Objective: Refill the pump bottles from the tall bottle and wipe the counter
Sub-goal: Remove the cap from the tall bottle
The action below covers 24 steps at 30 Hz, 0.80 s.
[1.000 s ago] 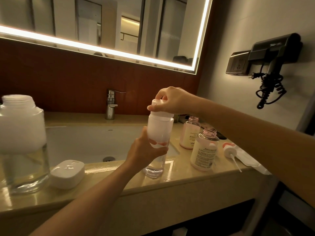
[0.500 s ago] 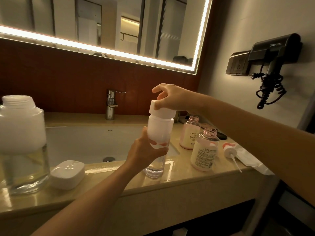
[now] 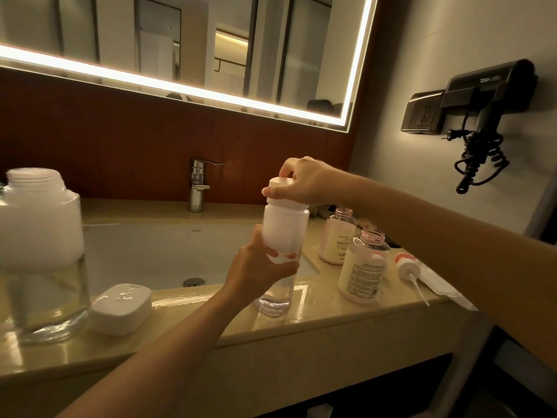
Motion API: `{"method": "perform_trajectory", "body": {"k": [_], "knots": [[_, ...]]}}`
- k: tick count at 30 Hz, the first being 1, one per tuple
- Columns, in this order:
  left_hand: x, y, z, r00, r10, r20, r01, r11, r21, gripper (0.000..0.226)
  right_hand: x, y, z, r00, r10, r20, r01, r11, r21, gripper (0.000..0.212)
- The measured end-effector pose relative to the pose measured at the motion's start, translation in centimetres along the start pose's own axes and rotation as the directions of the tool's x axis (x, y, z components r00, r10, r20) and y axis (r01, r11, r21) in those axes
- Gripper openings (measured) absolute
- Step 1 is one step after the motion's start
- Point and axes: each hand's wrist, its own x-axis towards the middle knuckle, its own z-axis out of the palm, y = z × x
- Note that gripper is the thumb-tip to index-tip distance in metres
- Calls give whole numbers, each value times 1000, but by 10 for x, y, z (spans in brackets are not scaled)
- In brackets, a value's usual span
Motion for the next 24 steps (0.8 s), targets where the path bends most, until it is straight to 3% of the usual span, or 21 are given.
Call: {"method": "perform_trajectory", "body": {"k": [3, 5, 10, 13, 19, 21, 24], "knots": [[0, 0, 0, 1000, -3, 0, 3, 1000, 1, 75, -2, 0, -6, 995, -24, 96, -2, 964, 266, 58], [0, 1, 0, 1000, -9, -1, 9, 1000, 7, 75, -2, -1, -8, 996, -21, 92, -10, 946, 325, 66], [-1, 2, 0, 1000, -3, 1, 3, 1000, 3, 75, -1, -1, 1, 996, 60, -61, -55, 995, 79, 86], [0, 2, 0, 1000, -3, 2, 3, 1000, 2, 76, -2, 0, 2, 998, 36, -54, -27, 988, 149, 78], [-2, 3, -1, 1000, -11, 6, 11, 1000, 10, 77, -3, 3, -10, 994, -23, 104, -23, 907, 422, 70], [-2, 4, -1, 1000, -11, 7, 11, 1000, 13, 77, -4, 2, -11, 994, -34, 100, -11, 909, 416, 71], [-2, 4, -1, 1000, -12, 11, 12, 1000, 8, 77, -5, -2, -9, 1000, -4, 26, -2, 974, 227, 80]]}}
